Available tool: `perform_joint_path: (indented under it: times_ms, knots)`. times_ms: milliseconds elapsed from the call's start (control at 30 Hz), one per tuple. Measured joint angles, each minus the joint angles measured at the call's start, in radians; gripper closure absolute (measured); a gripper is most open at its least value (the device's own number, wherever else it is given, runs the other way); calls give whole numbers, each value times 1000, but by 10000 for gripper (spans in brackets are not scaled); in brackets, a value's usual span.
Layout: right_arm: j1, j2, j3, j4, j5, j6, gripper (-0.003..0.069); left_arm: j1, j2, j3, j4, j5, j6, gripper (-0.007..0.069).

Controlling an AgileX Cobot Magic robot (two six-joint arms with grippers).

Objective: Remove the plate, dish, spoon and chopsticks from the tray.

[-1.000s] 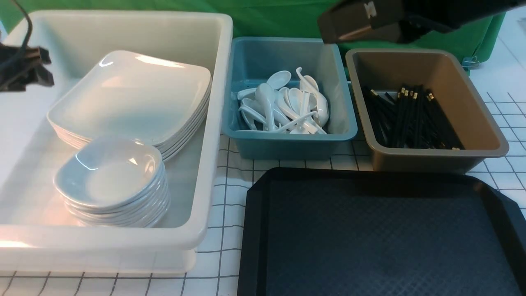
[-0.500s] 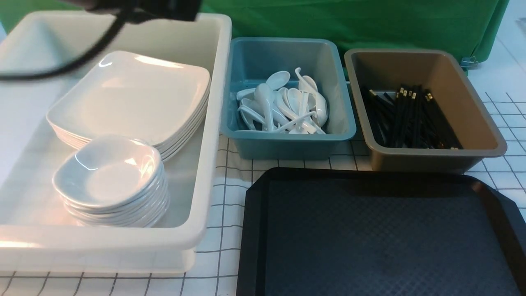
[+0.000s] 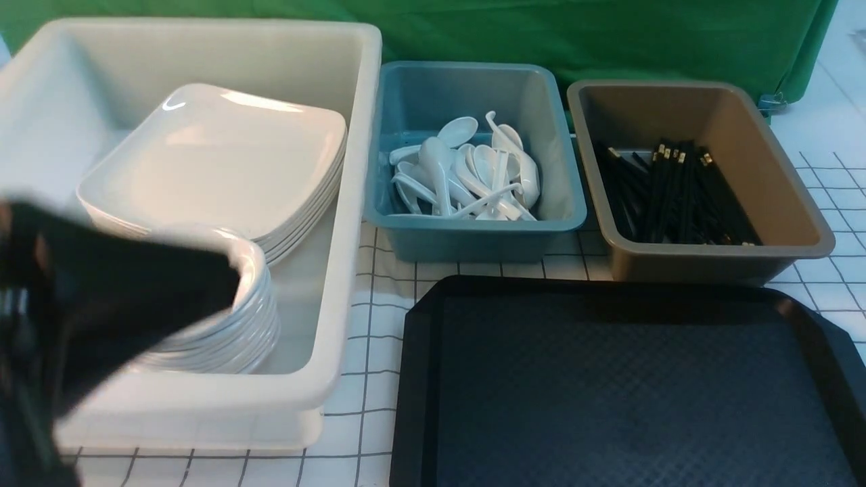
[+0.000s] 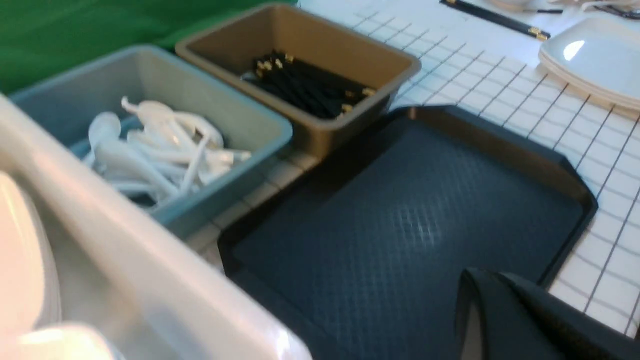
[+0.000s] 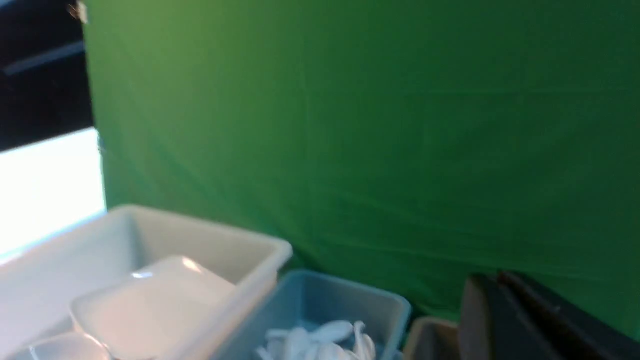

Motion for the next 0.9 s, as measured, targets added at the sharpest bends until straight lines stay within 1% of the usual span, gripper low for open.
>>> perform_joint_path:
  times_ms: [67, 100, 133, 233, 300, 333, 367, 433, 467, 500, 633, 767, 900]
  knots:
    - [0, -91, 139, -5, -117, 1, 629, 0, -84, 106, -17, -37, -6, 635]
    - [0, -99, 151, -8, -135, -4, 628, 0, -101, 126, -22, -41, -8, 634]
    - [0, -151, 239, -27, -191, -24, 623, 0, -162, 200, -42, -89, -22, 632]
    - [0, -205, 357, -45, -265, -35, 604, 0, -239, 302, -96, -201, -43, 628]
    - [0, -218, 407, -48, -305, 2, 578, 0, -279, 365, -141, -282, -49, 628]
    - [0, -219, 413, -48, -308, 7, 575, 0, -282, 370, -144, -296, -49, 628]
    - [0, -221, 429, -49, -340, 48, 548, 0, -295, 400, -160, -339, -50, 627]
    - [0, -222, 435, -51, -369, 84, 520, 0, -299, 414, -166, -370, -50, 627]
    - [0, -222, 435, -51, -372, 87, 517, 0, -299, 414, -166, -370, -50, 627]
    - [0, -223, 435, -51, -392, 101, 491, 0, -301, 416, -168, -378, -51, 627]
    - [0, -223, 435, -52, -404, 113, 444, 0, -301, 416, -172, -388, -51, 627]
    - [0, -223, 435, -53, -406, 113, 425, 0, -301, 416, -170, -389, -51, 627]
    - [0, -223, 435, -53, -407, 114, 421, 0, -301, 416, -121, -389, -52, 627]
